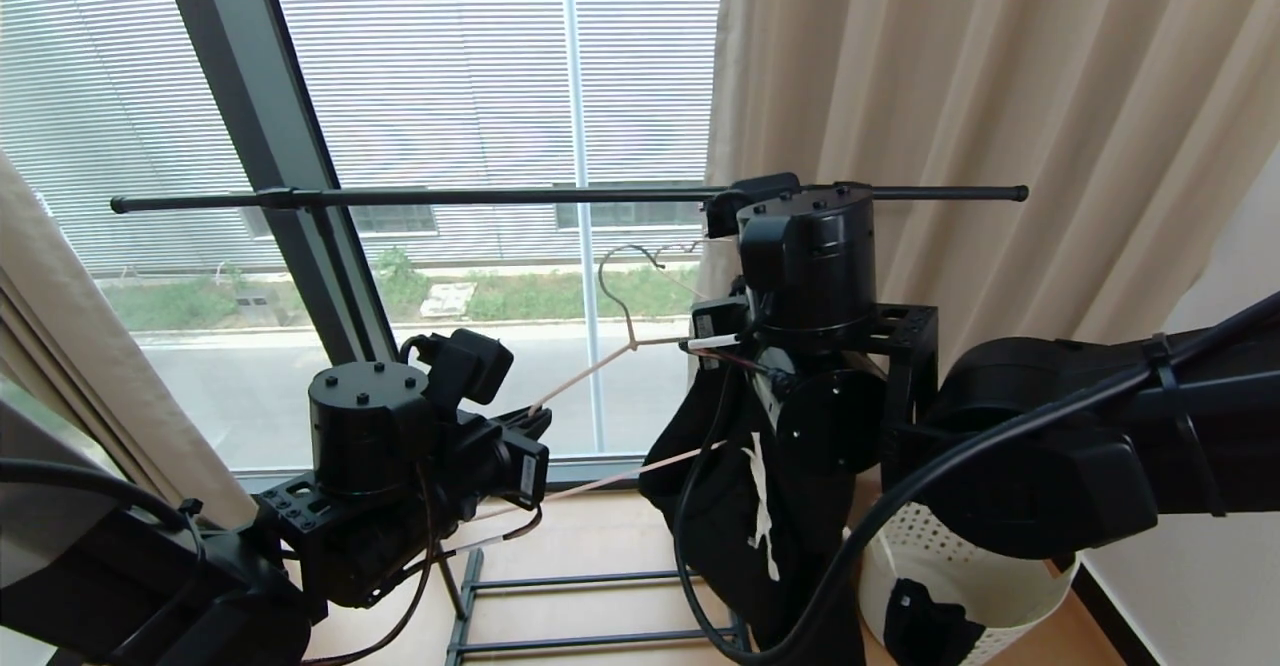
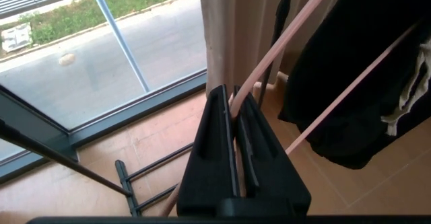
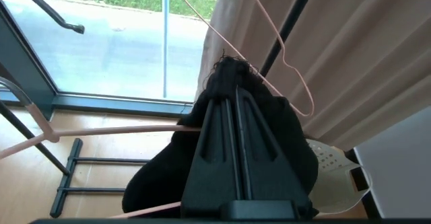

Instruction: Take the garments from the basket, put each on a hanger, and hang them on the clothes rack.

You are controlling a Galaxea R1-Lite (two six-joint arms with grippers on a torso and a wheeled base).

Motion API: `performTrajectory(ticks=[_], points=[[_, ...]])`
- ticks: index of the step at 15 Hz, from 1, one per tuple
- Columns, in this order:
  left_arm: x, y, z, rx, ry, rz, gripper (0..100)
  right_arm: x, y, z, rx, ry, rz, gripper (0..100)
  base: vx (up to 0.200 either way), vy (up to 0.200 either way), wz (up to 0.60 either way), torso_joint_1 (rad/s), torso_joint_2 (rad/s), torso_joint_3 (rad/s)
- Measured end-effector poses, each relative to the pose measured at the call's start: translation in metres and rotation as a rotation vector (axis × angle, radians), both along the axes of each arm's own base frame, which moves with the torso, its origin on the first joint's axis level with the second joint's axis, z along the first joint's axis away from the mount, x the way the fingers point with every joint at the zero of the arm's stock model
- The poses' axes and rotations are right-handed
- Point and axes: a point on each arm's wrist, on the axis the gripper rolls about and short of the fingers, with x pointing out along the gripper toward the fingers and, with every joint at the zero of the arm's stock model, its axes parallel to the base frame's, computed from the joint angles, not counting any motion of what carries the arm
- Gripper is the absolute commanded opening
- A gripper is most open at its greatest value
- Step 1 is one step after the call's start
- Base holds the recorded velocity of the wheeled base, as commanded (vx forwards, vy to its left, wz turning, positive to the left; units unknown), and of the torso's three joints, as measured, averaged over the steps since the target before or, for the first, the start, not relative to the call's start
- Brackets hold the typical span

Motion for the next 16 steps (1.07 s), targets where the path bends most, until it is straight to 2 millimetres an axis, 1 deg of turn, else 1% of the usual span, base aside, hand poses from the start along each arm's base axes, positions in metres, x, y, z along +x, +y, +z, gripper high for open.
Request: performTrajectory(ticks=[3,5,7,11,16], points=[[-0.005,-0.003,-0.003,0.006,0.004,-0.009,0,0.000,-0.001,0.010,0.032,-0.022,-0.003,0,0.000,0.000,0.00,0.000,0.00,0.000],[-0.007,-0.005,-0.002,-0.004,-0.013,-0.014,0,-0.001,-0.002,0.013,0.041,-0.027,-0.004,0,0.000,0.000,0.00,0.000,0.00,0.000],[-0.006,-0.006,0.000,-0.009,-0.022,-0.015,0,-0.006,0.003,0.011,0.038,-0.020,0.015,0,0.000,0.000,0.00,0.000,0.00,0.000],[-0.001,-0.008,0.008,-0.053,-0.047,-0.007,0,-0.010,0.010,0.002,0.020,-0.004,0.033,0,0.000,0.000,0.00,0.000,0.00,0.000],[0.002,-0.009,0.009,-0.074,-0.045,0.001,0,-0.014,0.014,-0.001,0.026,0.001,0.045,0,0.000,0.000,0.00,0.000,0.00,0.000]])
